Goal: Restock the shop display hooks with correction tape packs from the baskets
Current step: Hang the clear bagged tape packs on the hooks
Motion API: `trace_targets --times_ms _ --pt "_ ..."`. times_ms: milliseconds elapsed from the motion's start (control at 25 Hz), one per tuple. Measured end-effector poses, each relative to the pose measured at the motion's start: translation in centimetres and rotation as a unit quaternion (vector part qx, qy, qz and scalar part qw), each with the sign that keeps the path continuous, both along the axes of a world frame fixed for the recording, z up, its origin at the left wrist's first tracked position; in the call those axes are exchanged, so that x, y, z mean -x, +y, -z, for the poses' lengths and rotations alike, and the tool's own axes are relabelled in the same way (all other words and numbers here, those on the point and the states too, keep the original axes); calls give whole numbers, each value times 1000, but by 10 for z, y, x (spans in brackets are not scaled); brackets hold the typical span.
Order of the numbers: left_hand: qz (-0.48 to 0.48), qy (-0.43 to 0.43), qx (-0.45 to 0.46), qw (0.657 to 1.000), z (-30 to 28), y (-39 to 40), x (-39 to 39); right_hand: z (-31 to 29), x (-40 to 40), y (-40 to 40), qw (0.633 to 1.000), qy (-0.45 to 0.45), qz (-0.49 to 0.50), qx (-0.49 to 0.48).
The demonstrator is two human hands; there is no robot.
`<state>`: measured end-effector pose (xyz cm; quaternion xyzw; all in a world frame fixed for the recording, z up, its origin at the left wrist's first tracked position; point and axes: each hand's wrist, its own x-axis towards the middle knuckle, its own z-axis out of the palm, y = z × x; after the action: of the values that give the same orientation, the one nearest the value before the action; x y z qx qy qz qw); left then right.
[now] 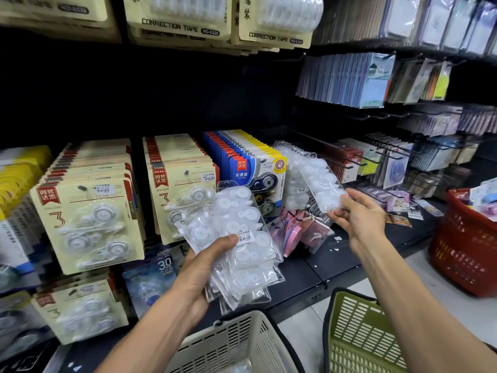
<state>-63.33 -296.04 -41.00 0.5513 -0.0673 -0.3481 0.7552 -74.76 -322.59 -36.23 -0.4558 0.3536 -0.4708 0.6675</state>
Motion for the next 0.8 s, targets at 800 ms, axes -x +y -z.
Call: trace_targets --times_ms 800 --pt "12 12 0 1000 -4 2 1 -4 4 2 1000 -28 -10 5"
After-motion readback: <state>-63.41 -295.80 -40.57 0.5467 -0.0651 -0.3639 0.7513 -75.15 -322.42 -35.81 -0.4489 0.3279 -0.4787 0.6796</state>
